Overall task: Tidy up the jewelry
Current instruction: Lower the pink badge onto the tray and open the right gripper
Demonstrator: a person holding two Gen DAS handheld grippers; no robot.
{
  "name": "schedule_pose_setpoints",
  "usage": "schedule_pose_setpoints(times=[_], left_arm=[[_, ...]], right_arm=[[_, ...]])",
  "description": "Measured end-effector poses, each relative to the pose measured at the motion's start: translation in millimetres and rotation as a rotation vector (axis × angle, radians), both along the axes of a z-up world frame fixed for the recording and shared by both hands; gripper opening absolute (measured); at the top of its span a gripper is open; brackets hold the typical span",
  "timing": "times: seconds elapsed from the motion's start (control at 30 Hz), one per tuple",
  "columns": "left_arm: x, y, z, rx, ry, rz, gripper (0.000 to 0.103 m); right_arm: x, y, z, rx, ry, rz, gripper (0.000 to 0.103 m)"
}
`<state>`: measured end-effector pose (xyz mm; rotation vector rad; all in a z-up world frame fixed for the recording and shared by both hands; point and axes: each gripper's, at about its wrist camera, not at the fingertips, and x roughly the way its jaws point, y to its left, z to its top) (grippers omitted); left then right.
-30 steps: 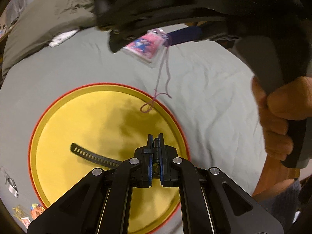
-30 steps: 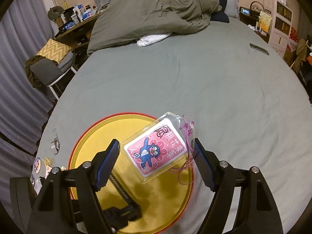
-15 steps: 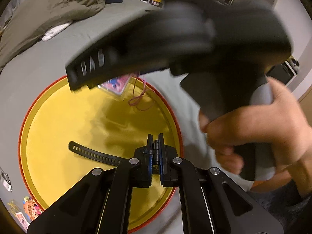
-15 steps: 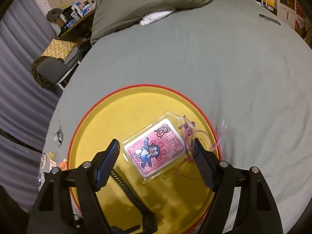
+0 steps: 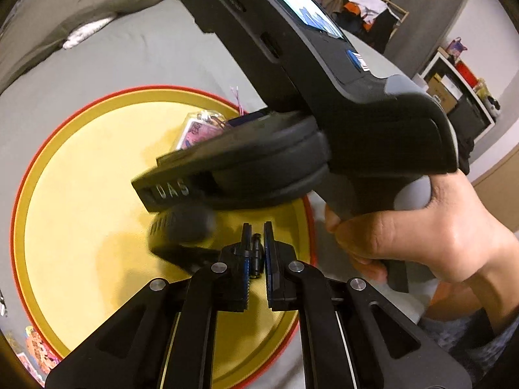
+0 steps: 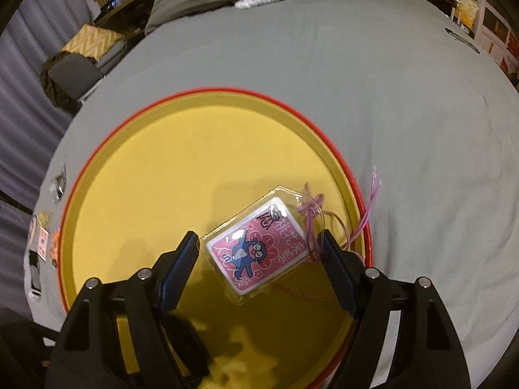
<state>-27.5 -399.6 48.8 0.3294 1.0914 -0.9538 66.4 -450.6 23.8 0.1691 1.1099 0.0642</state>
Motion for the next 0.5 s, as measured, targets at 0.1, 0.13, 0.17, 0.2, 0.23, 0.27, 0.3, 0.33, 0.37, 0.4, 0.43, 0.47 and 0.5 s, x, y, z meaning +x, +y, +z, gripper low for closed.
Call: schedule_pose_setpoints(times=[0.1,0.13,0.17,0.2,0.23,0.27,0.3,0.33,0.37,0.4,0.43,0.47,0.5], left_arm=[[3,-7,-10,0.005,0.021,0.002,0.006],[3,-7,-12,0.006,0.025,0.002,0.006],[3,-8,-13,0.004,0.031,0.001,0.006],[3,-9,-15,0.001,0.038,-0.001,0.006],[2,-8,-17,0.001,0.042,-0.004,0.006],[1,-9,-17,-0.001,0.044,-0.008,0.006],[-1,-9,-16,-0.004,0.046,-0.012,0.006],[-3,-10,-15,-0.007,0.050,-0.014,0.006],[-6,-10,-13,-0.012,0.055,-0.017,0.006],[-8,-10,-12,-0.016,0.058,-0.020,0.006],[-9,-10,-11,-0.020,0.061,-0.024,0.006],[-10,-11,-11,-0.026,0.067,-0.027,0.006],[-11,-11,-10,-0.032,0.073,-0.028,0.006]], right_arm=[[-2,0,-7,-0.017,0.019,0.017,0.071],[-3,0,-9,-0.023,0.019,0.022,0.071],[-3,0,-9,-0.028,0.017,0.026,0.071],[-4,0,-9,-0.029,0.017,0.029,0.071],[-4,0,-9,-0.028,0.017,0.030,0.071],[-5,-1,-9,-0.029,0.016,0.033,0.071],[-5,1,-8,-0.033,0.016,0.036,0.071],[-5,0,-8,-0.036,0.016,0.039,0.071],[-7,1,-9,-0.041,0.015,0.043,0.072],[-7,3,-9,-0.046,0.015,0.047,0.072],[-7,4,-9,-0.048,0.014,0.049,0.072],[-9,2,-10,-0.046,0.014,0.048,0.072],[-6,9,-9,-0.043,0.014,0.045,0.072]])
